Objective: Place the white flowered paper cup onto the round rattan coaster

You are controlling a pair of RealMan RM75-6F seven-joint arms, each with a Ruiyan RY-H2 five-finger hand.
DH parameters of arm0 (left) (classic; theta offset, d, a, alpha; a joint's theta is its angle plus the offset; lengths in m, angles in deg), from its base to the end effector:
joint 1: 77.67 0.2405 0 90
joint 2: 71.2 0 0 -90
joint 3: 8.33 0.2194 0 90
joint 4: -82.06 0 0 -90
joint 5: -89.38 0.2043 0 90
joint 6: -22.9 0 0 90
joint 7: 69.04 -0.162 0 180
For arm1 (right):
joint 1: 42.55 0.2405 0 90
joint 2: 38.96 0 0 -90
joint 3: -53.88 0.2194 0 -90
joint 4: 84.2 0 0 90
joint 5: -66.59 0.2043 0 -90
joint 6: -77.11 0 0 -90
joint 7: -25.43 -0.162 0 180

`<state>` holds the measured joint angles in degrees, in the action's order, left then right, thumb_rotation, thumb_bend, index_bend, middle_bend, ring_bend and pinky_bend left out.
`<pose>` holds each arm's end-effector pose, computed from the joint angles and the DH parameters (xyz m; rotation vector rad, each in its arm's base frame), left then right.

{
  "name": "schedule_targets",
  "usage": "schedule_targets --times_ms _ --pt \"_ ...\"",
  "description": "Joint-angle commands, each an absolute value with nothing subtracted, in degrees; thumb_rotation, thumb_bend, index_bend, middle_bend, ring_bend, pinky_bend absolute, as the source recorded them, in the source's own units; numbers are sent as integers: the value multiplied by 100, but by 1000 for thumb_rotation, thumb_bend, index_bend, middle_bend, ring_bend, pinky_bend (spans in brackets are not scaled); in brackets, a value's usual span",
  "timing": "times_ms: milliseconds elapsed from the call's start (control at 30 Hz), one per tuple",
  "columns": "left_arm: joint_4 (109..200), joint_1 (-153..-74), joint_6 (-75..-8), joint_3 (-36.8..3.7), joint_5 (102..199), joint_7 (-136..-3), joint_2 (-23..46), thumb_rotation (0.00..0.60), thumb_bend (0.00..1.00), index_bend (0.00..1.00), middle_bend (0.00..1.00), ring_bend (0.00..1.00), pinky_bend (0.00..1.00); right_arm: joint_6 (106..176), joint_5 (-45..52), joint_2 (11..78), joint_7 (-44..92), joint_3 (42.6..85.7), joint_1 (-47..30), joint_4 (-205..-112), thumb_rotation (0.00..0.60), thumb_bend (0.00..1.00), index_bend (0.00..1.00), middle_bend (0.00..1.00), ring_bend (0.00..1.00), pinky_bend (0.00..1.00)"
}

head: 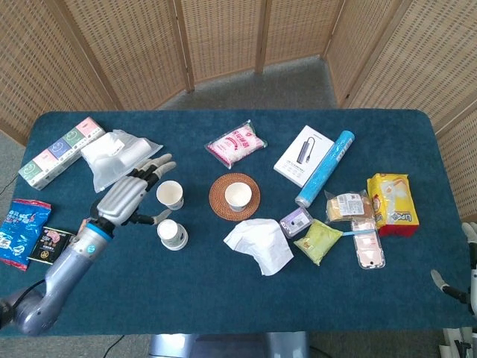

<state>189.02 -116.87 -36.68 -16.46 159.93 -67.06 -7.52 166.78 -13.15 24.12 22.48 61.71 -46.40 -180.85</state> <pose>-0.1085 0.3093 0.0821 -1.7895 -1.1455 -1.1752 -0.2949 -0.1667 0.1784 1.0821 -0.9766 0.9202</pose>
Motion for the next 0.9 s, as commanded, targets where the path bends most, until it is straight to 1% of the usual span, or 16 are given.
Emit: schedule_targets --times_ms 33,167,300,367,500,700,900 --pt "19226 -11308 -3939 -1334 16130 -6931 -1130 488 372 0 0 0 0 16679 -1301 2431 2291 6158 -4632 -18115 600 245 0 0 0 0" --pt "19463 -10791 -4504 -1034 16313 -7273 -1426 485 371 0 0 0 0 16707 -1310 2425 2347 6133 -4646 -18145 600 243 0 0 0 0" --pt "19656 -10136 -5317 -748 16671 -7459 -1606 490 371 4 0 0 0 16769 -1374 2398 2353 6087 -4681 -18185 600 246 0 0 0 0" --pt "19668 -9830 -5680 -640 16839 -7431 -1644 493 371 6 0 0 0 16816 -1410 2395 2348 6060 -4711 -18195 600 247 0 0 0 0" --pt "19607 -9389 -6184 -512 17091 -7366 -1740 493 371 9 0 0 0 16889 -1481 2417 2354 5999 -4760 -18165 600 249 0 0 0 0" --pt "19468 -8891 -6644 -376 17409 -7124 -1736 496 371 11 0 0 0 16955 -1652 2477 2325 5904 -4792 -18135 600 251 0 0 0 0" --pt "19386 -8648 -6705 -337 17499 -7181 -1587 496 371 11 0 0 0 16978 -1810 2443 2328 5814 -4808 -18158 600 249 0 0 0 0"
